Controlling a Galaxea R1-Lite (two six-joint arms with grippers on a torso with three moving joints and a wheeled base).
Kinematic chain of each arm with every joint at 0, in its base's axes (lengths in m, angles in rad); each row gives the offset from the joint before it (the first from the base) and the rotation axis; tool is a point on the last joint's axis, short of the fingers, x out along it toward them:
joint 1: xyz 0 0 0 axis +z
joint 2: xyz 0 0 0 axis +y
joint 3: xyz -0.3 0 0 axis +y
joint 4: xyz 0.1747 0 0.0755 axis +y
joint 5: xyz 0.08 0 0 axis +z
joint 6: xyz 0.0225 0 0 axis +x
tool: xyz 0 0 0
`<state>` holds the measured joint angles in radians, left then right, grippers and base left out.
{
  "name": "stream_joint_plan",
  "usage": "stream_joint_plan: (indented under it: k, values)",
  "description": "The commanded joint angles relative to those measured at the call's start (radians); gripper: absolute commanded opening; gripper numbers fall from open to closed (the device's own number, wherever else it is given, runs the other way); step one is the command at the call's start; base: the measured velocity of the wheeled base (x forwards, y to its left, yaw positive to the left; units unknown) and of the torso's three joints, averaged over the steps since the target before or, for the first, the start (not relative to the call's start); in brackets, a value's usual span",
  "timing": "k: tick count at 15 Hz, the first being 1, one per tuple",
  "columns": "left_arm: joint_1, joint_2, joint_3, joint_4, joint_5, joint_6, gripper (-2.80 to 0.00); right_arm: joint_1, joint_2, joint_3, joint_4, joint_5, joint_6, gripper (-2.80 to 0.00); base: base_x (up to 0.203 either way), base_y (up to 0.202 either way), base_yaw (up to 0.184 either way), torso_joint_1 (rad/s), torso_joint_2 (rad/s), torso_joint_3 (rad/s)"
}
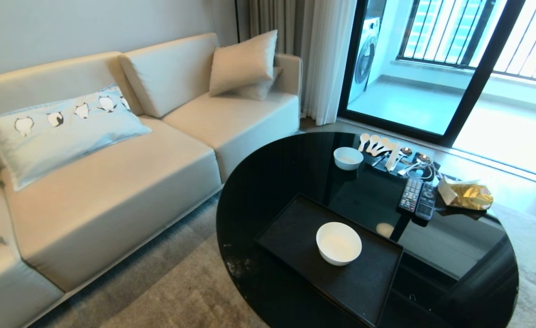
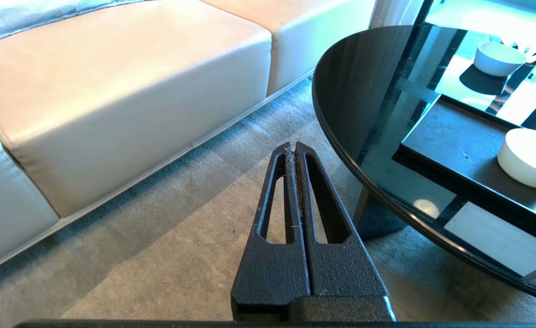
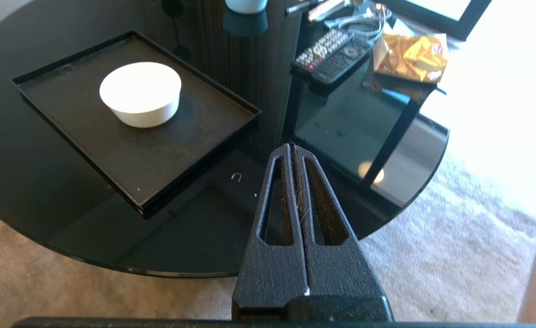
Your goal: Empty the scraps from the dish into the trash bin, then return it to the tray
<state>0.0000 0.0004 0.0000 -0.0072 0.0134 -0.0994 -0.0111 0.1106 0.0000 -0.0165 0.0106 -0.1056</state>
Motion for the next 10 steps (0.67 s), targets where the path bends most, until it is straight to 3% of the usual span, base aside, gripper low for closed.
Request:
stream_joint_plan:
  k: [1, 10]
  values:
    - [0.000, 0.000, 0.000, 0.000, 0.000, 0.000, -2.80, 0.005, -0.111, 0.000, 0.020, 0.012, -0.017, -2.80, 0.000, 0.000, 0.000, 0.000, 0.00, 0.000]
    - [0.000, 0.000, 0.000, 0.000, 0.000, -0.001, -2.80, 0.005, -0.111, 0.000, 0.020, 0.011, -0.008, -2.80, 0.000, 0.000, 0.000, 0.000, 0.00, 0.000]
